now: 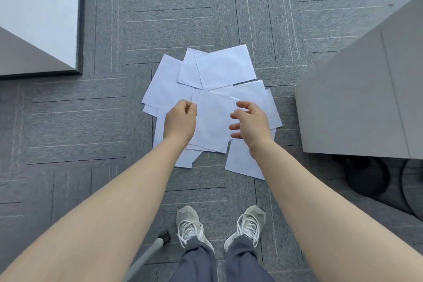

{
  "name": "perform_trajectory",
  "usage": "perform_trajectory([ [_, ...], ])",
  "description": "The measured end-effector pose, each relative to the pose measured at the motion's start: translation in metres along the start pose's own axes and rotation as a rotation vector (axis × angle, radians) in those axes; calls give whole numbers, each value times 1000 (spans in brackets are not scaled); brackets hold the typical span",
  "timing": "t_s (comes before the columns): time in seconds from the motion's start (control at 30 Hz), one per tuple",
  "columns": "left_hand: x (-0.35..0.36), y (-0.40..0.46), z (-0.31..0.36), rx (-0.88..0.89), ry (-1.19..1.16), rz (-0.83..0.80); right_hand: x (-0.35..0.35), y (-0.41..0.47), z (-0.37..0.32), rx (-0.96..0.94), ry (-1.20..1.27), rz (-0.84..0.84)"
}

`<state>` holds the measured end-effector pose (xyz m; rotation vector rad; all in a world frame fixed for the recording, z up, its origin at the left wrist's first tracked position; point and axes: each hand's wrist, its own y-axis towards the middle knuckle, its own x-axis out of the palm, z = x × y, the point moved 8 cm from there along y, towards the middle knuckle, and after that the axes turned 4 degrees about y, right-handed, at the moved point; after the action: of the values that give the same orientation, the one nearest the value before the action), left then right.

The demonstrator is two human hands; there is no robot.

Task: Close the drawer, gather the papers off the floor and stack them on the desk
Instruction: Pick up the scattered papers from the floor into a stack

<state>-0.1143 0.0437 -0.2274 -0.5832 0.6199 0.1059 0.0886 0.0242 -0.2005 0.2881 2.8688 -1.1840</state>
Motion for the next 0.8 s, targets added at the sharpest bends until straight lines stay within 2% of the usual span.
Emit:
perform_trajectory([
  [0.3, 36, 50, -151, -162, -72, 25, 45, 91, 114, 10, -198, -48],
  [0.6, 99, 109, -237, -176, -28, 18, 53, 191, 198, -12, -383, -63],
  [0.8, 134, 151, -279, -189, 35, -10, 51, 256, 240, -35, -645, -95],
])
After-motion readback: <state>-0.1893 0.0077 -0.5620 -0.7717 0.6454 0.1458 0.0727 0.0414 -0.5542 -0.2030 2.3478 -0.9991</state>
